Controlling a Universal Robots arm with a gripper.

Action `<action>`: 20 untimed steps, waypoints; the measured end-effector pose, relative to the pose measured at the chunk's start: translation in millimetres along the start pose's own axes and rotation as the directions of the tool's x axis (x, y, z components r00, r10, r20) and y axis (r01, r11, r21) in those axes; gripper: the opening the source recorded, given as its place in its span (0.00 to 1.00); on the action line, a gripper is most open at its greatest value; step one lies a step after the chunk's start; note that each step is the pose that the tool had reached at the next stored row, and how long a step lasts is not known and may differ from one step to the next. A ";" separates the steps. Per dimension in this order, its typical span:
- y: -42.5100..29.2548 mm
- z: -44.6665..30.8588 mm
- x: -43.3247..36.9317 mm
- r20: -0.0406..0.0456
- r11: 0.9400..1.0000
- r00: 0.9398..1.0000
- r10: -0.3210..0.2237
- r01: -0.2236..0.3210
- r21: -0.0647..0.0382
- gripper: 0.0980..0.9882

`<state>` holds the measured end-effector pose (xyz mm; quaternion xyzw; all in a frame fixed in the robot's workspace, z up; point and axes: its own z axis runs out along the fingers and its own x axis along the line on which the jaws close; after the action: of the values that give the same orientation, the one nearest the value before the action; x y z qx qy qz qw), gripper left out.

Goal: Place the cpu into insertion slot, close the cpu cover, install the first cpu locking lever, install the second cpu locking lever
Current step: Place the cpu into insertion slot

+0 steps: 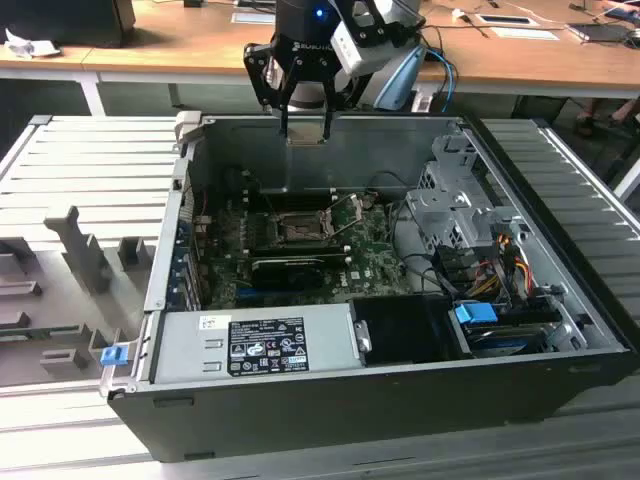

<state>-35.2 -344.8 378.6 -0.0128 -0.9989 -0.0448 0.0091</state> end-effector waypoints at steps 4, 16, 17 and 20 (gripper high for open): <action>0.0 0.4 0.2 0.002 1.000 1.000 0.026 -0.026 0.000 0.49; -0.2 1.8 0.2 0.009 0.995 0.995 0.098 -0.098 -0.002 0.49; -0.2 1.8 0.2 0.009 0.995 0.995 0.101 -0.101 -0.002 0.49; -0.2 2.0 0.2 0.010 0.994 0.994 0.109 -0.109 -0.002 0.49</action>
<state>-35.5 -344.8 376.7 -0.0674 -0.9967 -0.0451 0.0066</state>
